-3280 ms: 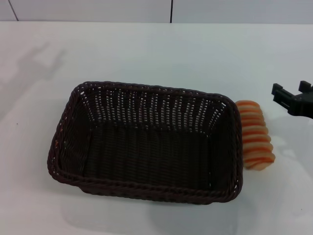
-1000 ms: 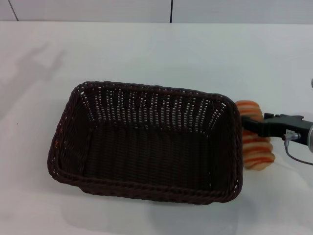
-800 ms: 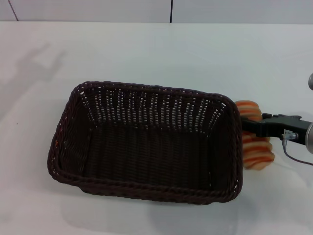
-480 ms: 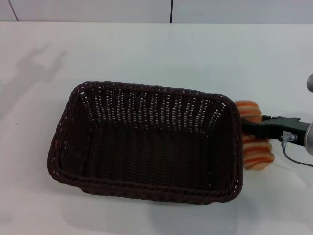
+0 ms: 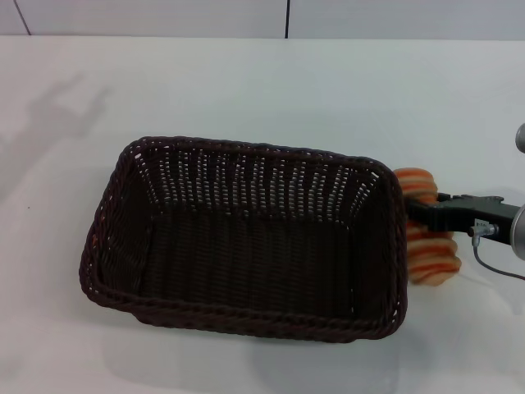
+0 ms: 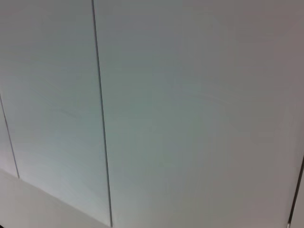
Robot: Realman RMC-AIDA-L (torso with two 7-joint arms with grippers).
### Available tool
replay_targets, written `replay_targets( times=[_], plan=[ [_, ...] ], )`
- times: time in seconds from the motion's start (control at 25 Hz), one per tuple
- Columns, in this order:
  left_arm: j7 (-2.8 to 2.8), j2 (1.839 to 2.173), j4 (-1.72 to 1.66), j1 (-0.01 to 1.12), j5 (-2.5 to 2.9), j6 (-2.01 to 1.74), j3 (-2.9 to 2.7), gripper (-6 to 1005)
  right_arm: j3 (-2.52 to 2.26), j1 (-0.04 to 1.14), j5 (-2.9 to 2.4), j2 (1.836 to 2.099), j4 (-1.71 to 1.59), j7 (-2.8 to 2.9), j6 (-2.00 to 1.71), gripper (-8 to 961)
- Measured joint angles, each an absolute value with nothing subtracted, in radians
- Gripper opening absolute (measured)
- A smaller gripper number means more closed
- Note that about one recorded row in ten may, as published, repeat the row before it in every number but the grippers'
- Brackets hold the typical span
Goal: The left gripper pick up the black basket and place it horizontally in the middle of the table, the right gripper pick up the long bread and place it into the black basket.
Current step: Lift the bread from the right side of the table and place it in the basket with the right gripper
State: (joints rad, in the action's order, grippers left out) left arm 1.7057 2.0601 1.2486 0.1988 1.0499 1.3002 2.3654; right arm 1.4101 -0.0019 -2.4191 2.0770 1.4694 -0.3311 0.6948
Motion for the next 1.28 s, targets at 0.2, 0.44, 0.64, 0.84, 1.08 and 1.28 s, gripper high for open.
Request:
replay_targets(
  times=[0.2, 0.44, 0.64, 0.84, 1.08, 1.28],
  plan=[
    [1.706, 2.06, 1.249, 0.195, 1.046, 1.301, 2.365, 528, 1.418, -0.002, -2.419, 2.077, 1.468, -0.331, 0.691, 474],
    [1.707, 2.06, 1.245, 0.194, 1.046, 1.301, 2.367, 528, 1.497, -0.034, -2.428, 2.076, 1.518, -0.336, 0.666, 440],
    [1.708, 2.06, 1.243, 0.193, 1.046, 1.3, 2.371, 528, 1.552, -0.084, -2.441, 2.074, 1.657, -0.355, 0.665, 418],
    [1.708, 2.06, 1.241, 0.193, 1.046, 1.301, 2.376, 528, 1.539, -0.12, -2.446, 2.075, 1.846, -0.363, 0.703, 379],
    [1.708, 2.06, 1.239, 0.194, 1.046, 1.301, 2.381, 528, 1.421, -0.1, -2.443, 2.075, 1.981, -0.365, 0.751, 330],
    [1.71, 2.06, 1.238, 0.196, 1.046, 1.301, 2.382, 528, 1.328, -0.028, -2.435, 2.074, 1.97, -0.365, 0.777, 291]
  ],
)
